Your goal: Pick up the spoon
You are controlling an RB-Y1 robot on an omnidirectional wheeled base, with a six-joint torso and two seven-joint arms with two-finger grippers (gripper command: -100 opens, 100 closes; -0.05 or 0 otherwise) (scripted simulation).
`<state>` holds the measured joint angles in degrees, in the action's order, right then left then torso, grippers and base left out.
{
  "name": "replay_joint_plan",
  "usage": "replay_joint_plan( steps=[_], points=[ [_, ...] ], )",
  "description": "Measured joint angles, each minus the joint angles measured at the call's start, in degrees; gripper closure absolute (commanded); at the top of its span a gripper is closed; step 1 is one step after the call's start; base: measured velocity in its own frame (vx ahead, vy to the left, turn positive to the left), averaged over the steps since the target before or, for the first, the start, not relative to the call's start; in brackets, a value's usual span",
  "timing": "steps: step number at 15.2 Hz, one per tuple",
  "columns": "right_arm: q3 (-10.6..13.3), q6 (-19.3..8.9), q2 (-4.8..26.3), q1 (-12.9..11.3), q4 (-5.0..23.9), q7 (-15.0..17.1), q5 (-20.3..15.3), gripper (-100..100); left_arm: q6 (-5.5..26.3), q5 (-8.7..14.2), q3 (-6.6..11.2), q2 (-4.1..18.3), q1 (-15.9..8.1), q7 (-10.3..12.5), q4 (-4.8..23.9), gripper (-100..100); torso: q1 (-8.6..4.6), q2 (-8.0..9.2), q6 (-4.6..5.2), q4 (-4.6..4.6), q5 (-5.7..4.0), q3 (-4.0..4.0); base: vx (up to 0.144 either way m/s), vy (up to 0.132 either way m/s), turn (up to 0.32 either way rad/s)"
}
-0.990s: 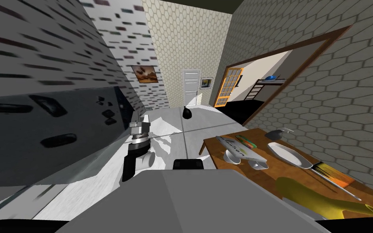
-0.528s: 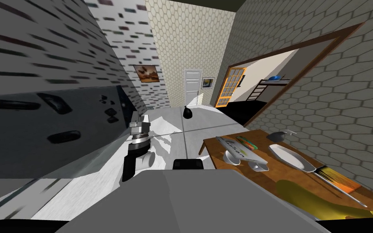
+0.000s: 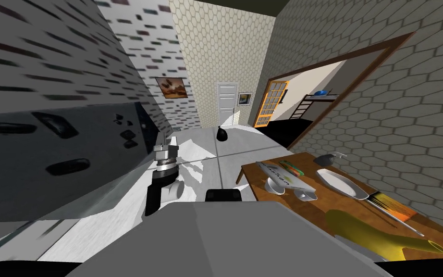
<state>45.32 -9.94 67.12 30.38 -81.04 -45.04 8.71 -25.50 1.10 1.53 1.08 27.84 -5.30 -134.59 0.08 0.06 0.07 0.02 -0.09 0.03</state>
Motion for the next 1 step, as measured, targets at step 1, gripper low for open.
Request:
replay_joint_plan(
  steps=[1],
  points=[
    [0.1,0.06,0.84,0.08,-0.59,-0.07,0.4,100,0.0,0.0,0.0,0.0,0.0,0.0,0.0,0,0.01,-0.01,0.0,0.0,-0.01,-0.01,0.009,0.025,-0.026]
  ],
)
